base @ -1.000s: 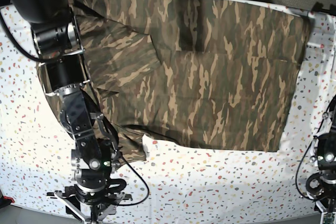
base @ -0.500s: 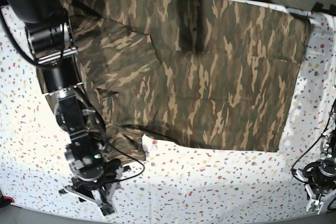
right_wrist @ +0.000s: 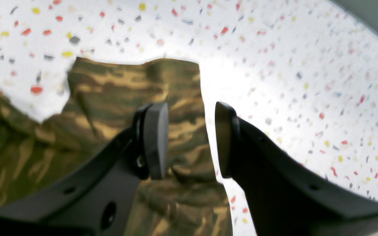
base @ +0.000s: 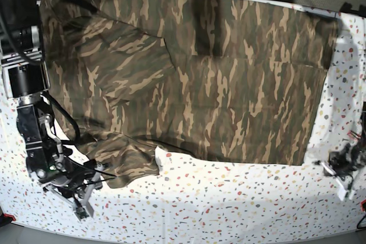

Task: Fold the T-shirt properly
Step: 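Move both grippers to the shirt's hem corners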

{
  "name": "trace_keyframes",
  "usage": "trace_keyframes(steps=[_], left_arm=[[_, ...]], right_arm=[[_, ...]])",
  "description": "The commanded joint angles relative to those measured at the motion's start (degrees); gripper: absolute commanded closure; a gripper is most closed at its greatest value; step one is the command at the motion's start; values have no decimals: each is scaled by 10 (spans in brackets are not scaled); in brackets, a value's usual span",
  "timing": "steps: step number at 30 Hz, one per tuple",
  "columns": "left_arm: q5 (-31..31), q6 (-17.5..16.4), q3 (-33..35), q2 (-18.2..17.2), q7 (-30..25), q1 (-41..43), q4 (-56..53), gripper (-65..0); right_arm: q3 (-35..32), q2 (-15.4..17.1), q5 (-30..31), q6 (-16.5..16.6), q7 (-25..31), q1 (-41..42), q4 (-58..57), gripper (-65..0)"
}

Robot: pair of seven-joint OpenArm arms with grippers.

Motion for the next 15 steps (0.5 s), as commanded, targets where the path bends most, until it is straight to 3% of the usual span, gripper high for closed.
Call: trace_keyframes(steps=[1,4,15], left_arm=[[-9,10,-3,3,-40,-17,-15,0],[-9,40,-3,20,-87,-16,-51,0],[-9,39,-3,26,-77,-17,0,0]], right_arm=[[5,8,2,2,10,21,9,-240],[5,8,2,2,3,21,9,-240],[5,8,0,2,-1,20,9,-240]])
